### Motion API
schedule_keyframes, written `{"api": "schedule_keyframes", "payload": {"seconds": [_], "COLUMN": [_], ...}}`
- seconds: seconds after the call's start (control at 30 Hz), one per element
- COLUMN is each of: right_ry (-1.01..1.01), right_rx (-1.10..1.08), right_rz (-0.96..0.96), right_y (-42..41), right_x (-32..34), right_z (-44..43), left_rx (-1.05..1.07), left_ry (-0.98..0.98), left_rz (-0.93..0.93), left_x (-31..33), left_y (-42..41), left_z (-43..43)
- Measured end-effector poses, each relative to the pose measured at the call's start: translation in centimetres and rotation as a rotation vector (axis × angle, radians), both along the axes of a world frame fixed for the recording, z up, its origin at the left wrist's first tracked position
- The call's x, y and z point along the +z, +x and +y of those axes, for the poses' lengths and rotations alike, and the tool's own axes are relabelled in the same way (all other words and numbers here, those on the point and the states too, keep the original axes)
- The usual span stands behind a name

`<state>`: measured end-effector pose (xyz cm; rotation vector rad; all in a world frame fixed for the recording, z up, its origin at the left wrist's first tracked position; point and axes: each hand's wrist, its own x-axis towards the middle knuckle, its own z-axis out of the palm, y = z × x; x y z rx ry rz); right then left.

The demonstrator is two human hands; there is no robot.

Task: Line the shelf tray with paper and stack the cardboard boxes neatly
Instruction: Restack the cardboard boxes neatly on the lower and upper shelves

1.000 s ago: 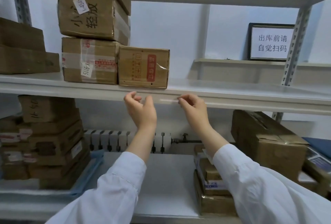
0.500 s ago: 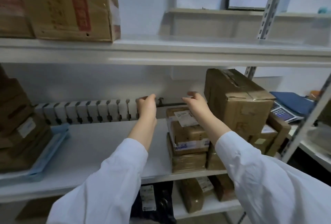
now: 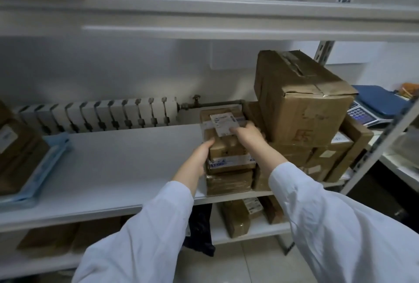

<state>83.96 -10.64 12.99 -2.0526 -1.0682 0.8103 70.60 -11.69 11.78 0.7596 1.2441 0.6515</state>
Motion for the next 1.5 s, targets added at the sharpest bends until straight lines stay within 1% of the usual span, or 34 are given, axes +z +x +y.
{"api": "schedule_keyframes", "payload": {"seconds": [0.07, 0.17, 0.2, 0.33, 0.4, 0.53, 0.63, 0.73, 0.93, 1.07, 1.2, 1.3, 1.4, 1.5], "right_ry": [0.011, 0.037, 0.041, 0.067, 0.084, 0.194, 0.259, 0.298, 0.417, 0.476, 0.593, 0.629, 0.605, 0.56], "right_rx": [0.004, -0.01, -0.02, -0.053, -0.054, -0.05, -0.056, -0.066, -0.091, -0.041, -0.062, -0.066, -0.028, -0.015], "right_rz": [0.009, 0.068, 0.085, 0.18, 0.199, 0.308, 0.367, 0.374, 0.467, 0.427, 0.307, 0.195, 0.052, -0.041], "right_y": [0.1, 0.2, 0.2, -0.4, -0.7, -1.6, -2.1, -2.1, -4.8, -6.7, -8.7, -9.7, -10.1, -10.5], "right_x": [-0.1, -0.1, -0.1, 0.1, 0.5, 1.8, 3.2, 4.6, 8.3, 10.1, 11.5, 12.9, 14.4, 16.0], "right_z": [0.1, 0.1, 0.1, -0.1, -0.3, -1.0, -1.7, -2.1, -4.2, -5.6, -7.6, -8.9, -9.8, -10.6], "left_rx": [-0.033, 0.008, 0.014, 0.077, 0.094, 0.167, 0.152, 0.147, 0.14, 0.111, 0.102, 0.06, 0.047, 0.032], "left_ry": [-0.016, -0.008, -0.018, 0.036, 0.057, 0.102, 0.127, 0.137, 0.166, 0.191, 0.201, 0.217, 0.264, 0.361], "left_rz": [-0.049, 0.001, 0.009, -0.054, -0.083, -0.109, -0.152, -0.131, -0.061, -0.03, -0.031, -0.047, 0.038, 0.171], "left_x": [-0.4, -3.9, -3.7, -1.6, -1.7, -0.2, 1.4, 3.5, 7.7, 9.4, 11.1, 13.1, 15.3, 17.7], "left_y": [0.2, 0.3, 0.1, -1.1, -1.6, -3.4, -5.2, -7.7, -14.6, -17.6, -19.9, -20.9, -21.8, -22.5], "left_z": [0.1, 2.2, 1.9, 0.1, 0.2, 0.0, 0.0, -0.2, -1.6, -3.0, -4.4, -5.8, -6.8, -7.9]}}
